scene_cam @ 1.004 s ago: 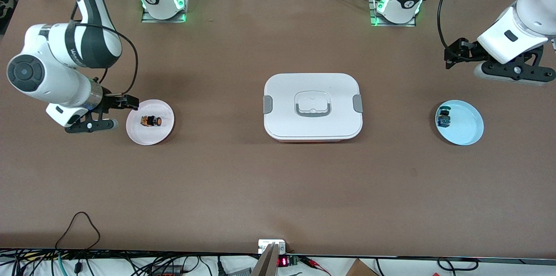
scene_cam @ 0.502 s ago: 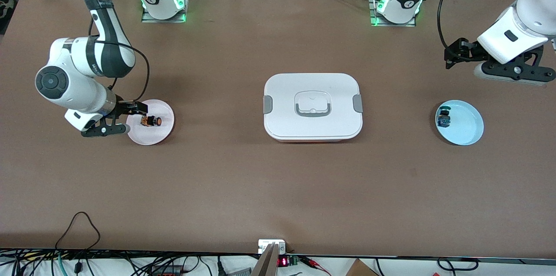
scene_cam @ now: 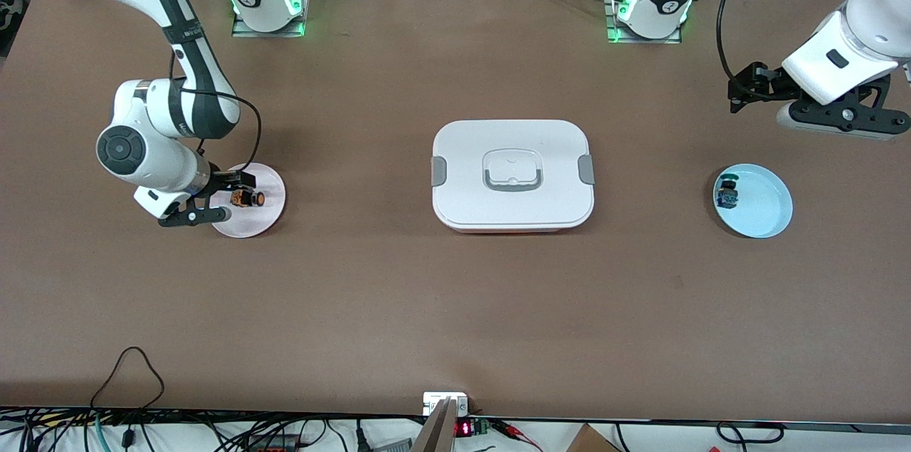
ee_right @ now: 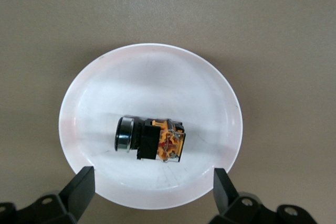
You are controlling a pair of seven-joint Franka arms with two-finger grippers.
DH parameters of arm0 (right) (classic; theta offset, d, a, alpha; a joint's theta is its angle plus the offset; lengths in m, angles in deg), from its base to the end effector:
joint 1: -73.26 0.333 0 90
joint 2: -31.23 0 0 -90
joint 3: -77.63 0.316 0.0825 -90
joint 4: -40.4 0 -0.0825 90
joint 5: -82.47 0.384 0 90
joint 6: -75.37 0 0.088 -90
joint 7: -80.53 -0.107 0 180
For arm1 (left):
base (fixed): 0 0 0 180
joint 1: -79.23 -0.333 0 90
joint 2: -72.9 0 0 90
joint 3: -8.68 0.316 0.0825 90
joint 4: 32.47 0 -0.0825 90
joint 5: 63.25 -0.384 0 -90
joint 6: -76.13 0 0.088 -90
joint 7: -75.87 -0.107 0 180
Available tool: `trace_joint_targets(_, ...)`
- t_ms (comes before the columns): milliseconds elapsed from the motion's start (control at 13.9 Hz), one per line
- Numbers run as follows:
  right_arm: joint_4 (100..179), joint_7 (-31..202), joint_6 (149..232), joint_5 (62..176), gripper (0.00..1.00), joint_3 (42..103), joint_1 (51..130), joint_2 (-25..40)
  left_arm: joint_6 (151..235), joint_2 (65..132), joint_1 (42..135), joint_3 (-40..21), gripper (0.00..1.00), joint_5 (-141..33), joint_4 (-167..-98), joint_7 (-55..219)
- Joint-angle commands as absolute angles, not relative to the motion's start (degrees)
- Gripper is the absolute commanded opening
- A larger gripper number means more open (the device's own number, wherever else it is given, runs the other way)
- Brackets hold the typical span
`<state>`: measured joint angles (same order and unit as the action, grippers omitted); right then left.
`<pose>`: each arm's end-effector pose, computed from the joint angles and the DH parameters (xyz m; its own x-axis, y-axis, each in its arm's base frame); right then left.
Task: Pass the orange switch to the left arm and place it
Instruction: 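Lower the right gripper and close it on the orange switch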
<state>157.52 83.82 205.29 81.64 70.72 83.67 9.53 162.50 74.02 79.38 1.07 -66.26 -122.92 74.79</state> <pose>0.5779 0.0359 0.2436 0.9795 0.1282 -0.1554 0.1367 -0.9896 0.0452 0.5485 -0.0681 0.6050 0.9845 -0.1500 -0.0913 -0.1548 -0.9868 -0.0482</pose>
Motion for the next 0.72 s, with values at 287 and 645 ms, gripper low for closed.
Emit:
trace_joint_targets(287, 158.2, 83.7, 209.3, 85.2, 1.0, 70.9, 83.5, 5.7, 161.6, 74.8, 79.1, 1.0, 1.0, -65.4, -121.2, 73.8)
trace_joint_targets(645, 158.2, 84.1, 212.6, 86.7, 1.0, 70.9, 83.8, 3.2, 161.6, 74.8, 79.1, 1.0, 1.0, -65.4, -121.2, 73.8)
